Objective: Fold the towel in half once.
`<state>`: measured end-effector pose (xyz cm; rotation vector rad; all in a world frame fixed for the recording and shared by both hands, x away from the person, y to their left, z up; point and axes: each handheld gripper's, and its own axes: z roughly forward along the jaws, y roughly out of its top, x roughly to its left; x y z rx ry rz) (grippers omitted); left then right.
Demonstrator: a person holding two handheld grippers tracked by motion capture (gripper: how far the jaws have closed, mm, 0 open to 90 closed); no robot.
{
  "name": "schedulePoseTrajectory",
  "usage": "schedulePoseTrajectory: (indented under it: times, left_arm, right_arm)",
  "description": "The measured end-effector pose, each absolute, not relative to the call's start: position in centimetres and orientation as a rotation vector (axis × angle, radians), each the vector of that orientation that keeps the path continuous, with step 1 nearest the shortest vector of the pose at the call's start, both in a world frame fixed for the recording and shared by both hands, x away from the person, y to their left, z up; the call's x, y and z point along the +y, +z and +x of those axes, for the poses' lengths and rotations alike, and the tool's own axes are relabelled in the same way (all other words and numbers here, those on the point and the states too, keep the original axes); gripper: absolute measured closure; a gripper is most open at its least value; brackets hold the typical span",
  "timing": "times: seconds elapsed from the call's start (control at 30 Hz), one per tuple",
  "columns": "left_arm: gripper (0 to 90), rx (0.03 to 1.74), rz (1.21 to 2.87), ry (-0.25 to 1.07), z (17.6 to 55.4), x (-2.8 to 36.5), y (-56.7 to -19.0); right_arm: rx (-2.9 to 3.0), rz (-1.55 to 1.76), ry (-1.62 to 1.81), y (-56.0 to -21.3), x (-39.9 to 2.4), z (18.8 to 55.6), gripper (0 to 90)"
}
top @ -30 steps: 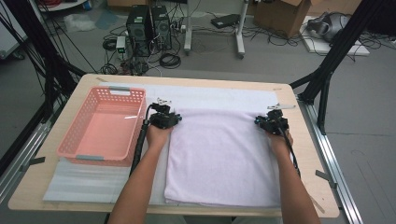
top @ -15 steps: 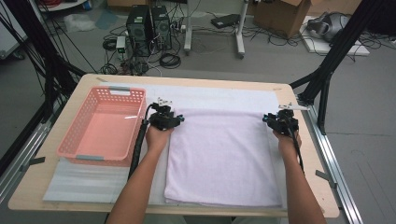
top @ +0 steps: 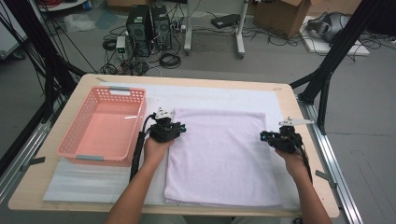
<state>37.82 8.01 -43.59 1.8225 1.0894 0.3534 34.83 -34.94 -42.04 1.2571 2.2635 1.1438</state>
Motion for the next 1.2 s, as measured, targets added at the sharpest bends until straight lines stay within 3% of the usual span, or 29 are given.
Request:
schedulePoseTrajectory:
  times: [0.17,0.37,0.47,0.67,0.97,1.17,1.2]
  left_arm:
    - [71.0,1.070,1.850,0.322,36.0,8.2,-44.0]
    - [65.3,1.054,1.961,0.300,34.1,7.7,-44.8]
    - [65.7,1.050,1.947,0.303,33.2,7.9,-44.9]
    - [64.1,1.036,1.921,0.304,31.8,8.7,-45.1]
    - [37.6,0.951,1.758,0.320,31.3,9.8,-44.2]
    - [24.7,0.922,1.739,0.332,31.4,10.0,-43.9]
    - [19.2,0.916,1.738,0.328,31.4,10.1,-43.9]
  right_arm:
    - [2.327,1.238,1.111,-43.5,-35.3,32.0,75.8]
    - [2.268,1.238,0.985,-44.3,-36.2,30.9,84.9]
    - [2.226,1.243,0.951,-44.3,-36.2,30.6,83.3]
    - [2.172,1.261,0.971,-44.0,-36.4,29.9,71.0]
    - [2.016,1.274,1.197,-42.2,-38.1,27.5,36.5]
    - [2.013,1.220,1.190,-41.9,-38.2,27.3,27.9]
    - [2.009,1.233,1.197,-41.9,-38.2,27.3,26.3]
